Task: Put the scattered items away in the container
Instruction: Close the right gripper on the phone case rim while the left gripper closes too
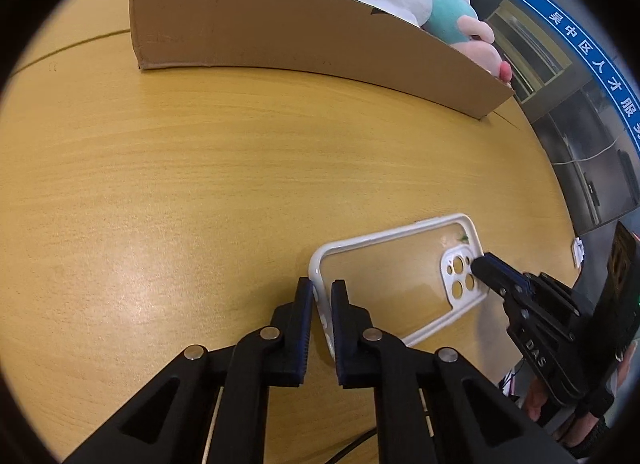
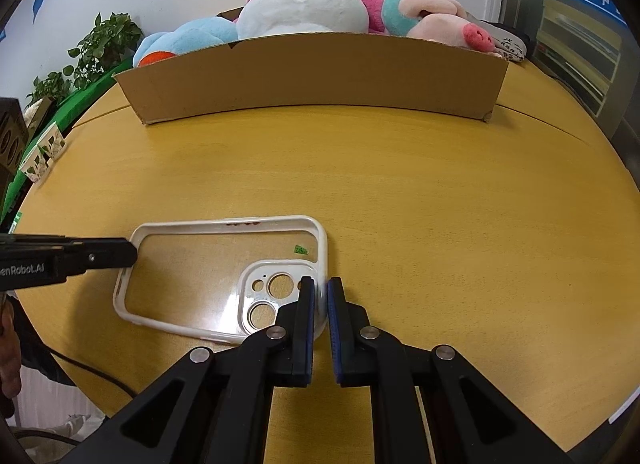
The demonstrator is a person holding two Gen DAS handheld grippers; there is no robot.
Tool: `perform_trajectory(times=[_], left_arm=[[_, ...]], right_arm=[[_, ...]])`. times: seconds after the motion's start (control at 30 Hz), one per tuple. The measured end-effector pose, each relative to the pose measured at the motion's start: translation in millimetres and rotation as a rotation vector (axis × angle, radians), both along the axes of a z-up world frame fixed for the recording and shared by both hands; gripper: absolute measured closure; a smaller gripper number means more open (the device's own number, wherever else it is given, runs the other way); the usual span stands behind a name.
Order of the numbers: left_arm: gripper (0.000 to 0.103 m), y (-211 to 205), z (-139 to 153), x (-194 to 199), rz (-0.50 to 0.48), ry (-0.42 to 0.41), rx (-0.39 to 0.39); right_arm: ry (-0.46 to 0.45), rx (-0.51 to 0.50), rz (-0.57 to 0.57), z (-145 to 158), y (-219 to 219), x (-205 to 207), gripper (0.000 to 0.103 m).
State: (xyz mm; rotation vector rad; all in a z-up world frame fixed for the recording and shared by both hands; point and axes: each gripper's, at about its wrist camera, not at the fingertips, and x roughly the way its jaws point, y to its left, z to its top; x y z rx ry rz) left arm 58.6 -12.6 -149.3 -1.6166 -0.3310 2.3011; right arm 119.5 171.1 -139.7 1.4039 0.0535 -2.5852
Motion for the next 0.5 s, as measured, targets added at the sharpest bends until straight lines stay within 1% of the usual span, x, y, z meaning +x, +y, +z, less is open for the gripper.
perform_trajectory(times=[0.1, 0.2, 0.27, 0.33, 0.43, 0.5], left_arm=[[0.095, -4.6, -0.4, -2.2, 0.002, -0.001, 0.007], [0.096, -8.7, -1.1, -4.6, 0.003, -0.003, 0.013], [0.096, -10.1, -1.0, -7.0, 0.001, -0.003, 0.011], [0.096, -10.5, 0.0, -10.1, -0.003, 0.0, 0.004], [0.096, -9.8, 12.0, -16.0, -0.013, 0.036, -0.022], [0.096, -12.1, 31.8, -22.8, -0.018, 0.087, -0.014]], right_arm=[[-0.014, -0.006, 0.013, 0.4, -0.7, 2.7, 0.095], [-0.038, -0.04, 0.03, 0.9, 2.9, 2.0, 0.094], [-0.055, -0.081, 0.039, 0.5, 6.8, -1.5, 0.092], [-0.066, -0.091, 0.042, -0.9, 7.7, -5.6, 0.093], [-0.067, -0.112, 0.042, 1.2, 8.0, -12.4, 0.094], [-0.029, -0.127, 0.034, 10.9, 9.9, -16.4, 0.094]])
